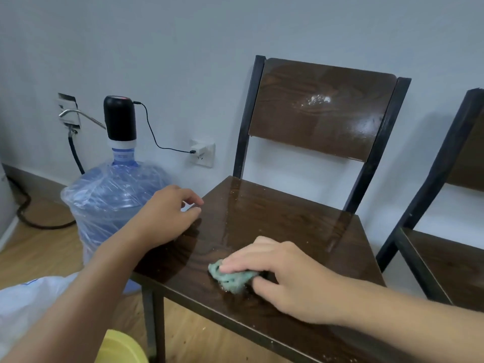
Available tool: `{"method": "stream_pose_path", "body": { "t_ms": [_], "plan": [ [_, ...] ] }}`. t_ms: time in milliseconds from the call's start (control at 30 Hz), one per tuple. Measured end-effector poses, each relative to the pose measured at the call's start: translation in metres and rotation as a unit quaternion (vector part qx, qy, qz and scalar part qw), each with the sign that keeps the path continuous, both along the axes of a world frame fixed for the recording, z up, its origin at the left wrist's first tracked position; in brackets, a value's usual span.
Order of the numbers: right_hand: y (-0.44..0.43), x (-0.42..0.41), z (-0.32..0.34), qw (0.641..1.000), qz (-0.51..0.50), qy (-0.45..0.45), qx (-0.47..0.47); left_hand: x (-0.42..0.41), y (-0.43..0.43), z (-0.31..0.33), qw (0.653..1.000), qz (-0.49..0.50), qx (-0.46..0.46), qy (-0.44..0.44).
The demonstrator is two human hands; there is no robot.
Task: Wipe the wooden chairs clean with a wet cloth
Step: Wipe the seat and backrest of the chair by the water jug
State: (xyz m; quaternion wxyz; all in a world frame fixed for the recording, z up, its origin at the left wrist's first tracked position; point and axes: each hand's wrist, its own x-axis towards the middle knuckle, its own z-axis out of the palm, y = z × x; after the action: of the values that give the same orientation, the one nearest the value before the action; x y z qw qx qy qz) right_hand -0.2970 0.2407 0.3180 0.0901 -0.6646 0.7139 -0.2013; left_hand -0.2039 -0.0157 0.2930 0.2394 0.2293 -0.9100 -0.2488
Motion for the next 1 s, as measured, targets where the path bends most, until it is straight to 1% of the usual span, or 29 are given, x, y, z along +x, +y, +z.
{"method": "stream_pose_path", "body": {
  "t_ms": [133, 200, 233, 267, 333, 367, 433, 467, 533, 600, 700, 767, 933, 1000],
  "plan": [
    [0.033, 0.026, 0.015, 0.997, 0.052, -0.046, 0.017, -0.003, 0.003, 0.002, 1.0, -0.01, 0.008, 0.004],
    [0.042, 0.024, 0.028, 0.994, 0.074, -0.071, 0.024, -0.003, 0.003, 0.002, 1.0, -0.015, 0.014, 0.006],
    [0.042, 0.016, 0.034, 0.994, 0.066, -0.084, 0.016, -0.004, 0.003, 0.002, 1.0, -0.017, 0.016, 0.009],
    [0.039, 0.003, 0.038, 0.995, 0.035, -0.093, 0.001, -0.004, 0.002, 0.002, 1.0, -0.02, 0.018, 0.011],
    [0.026, -0.043, 0.039, 0.991, -0.09, -0.092, -0.038, -0.004, 0.002, 0.002, 0.999, -0.024, 0.019, 0.013],
    [0.02, -0.071, 0.036, 0.983, -0.16, -0.07, -0.048, -0.005, 0.002, 0.002, 0.999, -0.026, 0.02, 0.013],
    [0.016, -0.121, 0.022, 0.962, -0.272, -0.005, -0.036, -0.006, 0.003, 0.002, 0.999, -0.029, 0.02, 0.013],
    [0.02, -0.136, 0.014, 0.952, -0.304, 0.016, -0.03, -0.006, 0.004, 0.002, 0.999, -0.032, 0.019, 0.011],
    [0.032, -0.137, 0.002, 0.945, -0.324, 0.032, -0.026, -0.006, 0.006, 0.002, 0.999, -0.039, 0.009, 0.001],
    [0.043, -0.109, -0.003, 0.956, -0.292, 0.032, -0.026, -0.005, 0.008, 0.002, 0.999, -0.042, -0.004, -0.007],
    [0.064, -0.048, -0.004, 0.981, -0.188, 0.021, -0.038, -0.004, 0.013, 0.003, 0.999, -0.045, -0.017, -0.008],
    [0.08, -0.013, -0.006, 0.991, -0.127, 0.014, -0.037, -0.002, 0.015, 0.004, 0.999, -0.05, -0.019, -0.006],
    [0.105, 0.035, 0.004, 0.999, -0.014, -0.023, -0.026, 0.0, 0.018, 0.005, 0.998, -0.062, -0.021, -0.015],
    [0.106, 0.031, 0.018, 0.998, -0.008, -0.048, -0.035, 0.002, 0.02, 0.006, 0.998, -0.062, -0.024, -0.02]
  ]
}}
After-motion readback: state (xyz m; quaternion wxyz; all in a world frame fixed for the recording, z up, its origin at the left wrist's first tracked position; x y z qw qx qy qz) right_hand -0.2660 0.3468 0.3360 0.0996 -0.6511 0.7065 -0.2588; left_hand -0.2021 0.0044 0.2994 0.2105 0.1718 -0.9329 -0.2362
